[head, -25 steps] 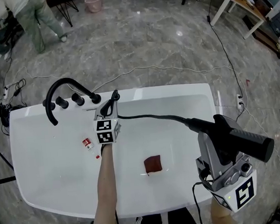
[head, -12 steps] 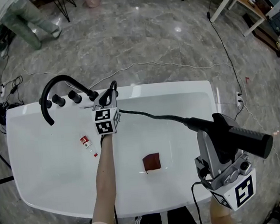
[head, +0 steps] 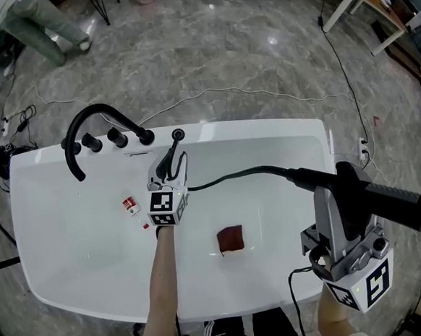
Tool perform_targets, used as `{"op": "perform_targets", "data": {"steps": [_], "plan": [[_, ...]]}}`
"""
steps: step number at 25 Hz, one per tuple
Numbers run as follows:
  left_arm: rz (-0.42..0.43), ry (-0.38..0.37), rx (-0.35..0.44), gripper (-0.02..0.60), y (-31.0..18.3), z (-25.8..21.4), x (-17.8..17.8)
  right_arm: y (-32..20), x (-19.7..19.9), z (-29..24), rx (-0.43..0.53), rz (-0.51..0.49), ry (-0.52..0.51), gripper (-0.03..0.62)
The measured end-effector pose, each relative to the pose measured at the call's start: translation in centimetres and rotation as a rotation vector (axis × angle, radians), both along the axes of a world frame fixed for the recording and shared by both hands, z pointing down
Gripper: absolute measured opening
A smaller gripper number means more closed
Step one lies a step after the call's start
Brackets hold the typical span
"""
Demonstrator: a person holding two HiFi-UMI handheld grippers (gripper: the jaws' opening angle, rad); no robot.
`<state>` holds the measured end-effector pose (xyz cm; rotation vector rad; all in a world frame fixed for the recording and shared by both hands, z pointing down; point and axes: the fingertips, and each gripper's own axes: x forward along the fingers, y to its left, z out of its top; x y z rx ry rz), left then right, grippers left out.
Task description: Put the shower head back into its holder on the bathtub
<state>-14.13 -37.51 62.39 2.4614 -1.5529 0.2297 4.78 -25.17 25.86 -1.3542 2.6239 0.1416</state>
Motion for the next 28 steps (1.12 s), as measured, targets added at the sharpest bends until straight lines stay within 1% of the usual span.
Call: {"op": "perform_targets", "data": {"steps": [2,4,5,8,10,13,15,17,20,24,27,28], "plan": [[0.052,-0.030,0.017,0.147,1.3,-0.1,1.2,0.2,-0.2,-1.8,0.030,-0.016,-0.022,0.138],[0.103,-0.071,0.012,0.152,2.6,0.3,2.2,0.3,-0.5,-4.3,0.074,-0.031,-0.034,0.138],[0.119,-0.080,0.005,0.155,3.2,0.5,2.6,0.4,-0.7,-5.8,0.106,-0.034,-0.026,0.138],[0.149,-0.079,-0.030,0.190,4.9,1.0,3.4,1.0,-0.8,-10.8,0.211,-0.027,0.008,0.138],[0.171,-0.084,-0.058,0.210,6.2,1.2,4.0,1.4,-0.6,-14.1,0.248,-0.036,-0.008,0.138],[0.213,-0.104,-0.094,0.221,7.8,1.2,5.2,1.9,-0.5,-19.1,0.300,-0.057,-0.015,0.138],[0.247,-0.130,-0.099,0.224,8.4,0.9,6.1,2.5,-0.5,-22.6,0.346,-0.068,-0.014,0.138],[0.284,-0.165,-0.087,0.230,8.6,0.3,7.2,3.5,-0.3,-25.8,0.390,-0.076,-0.022,0.138],[0.322,-0.198,-0.066,0.238,8.1,-0.6,8.9,5.2,0.1,-28.8,0.425,-0.074,-0.037,0.138],[0.358,-0.210,-0.043,0.239,8.4,-3.1,11.2,7.7,1.0,-31.0,0.440,-0.061,-0.054,0.138],[0.383,-0.274,-0.021,0.239,9.2,-4.3,13.1,9.6,1.7,-32.5,0.448,-0.051,-0.070,0.138],[0.385,-0.298,-0.015,0.219,9.3,-4.8,13.5,10.2,2.0,-33.1,0.452,-0.049,-0.076,0.138]]}}
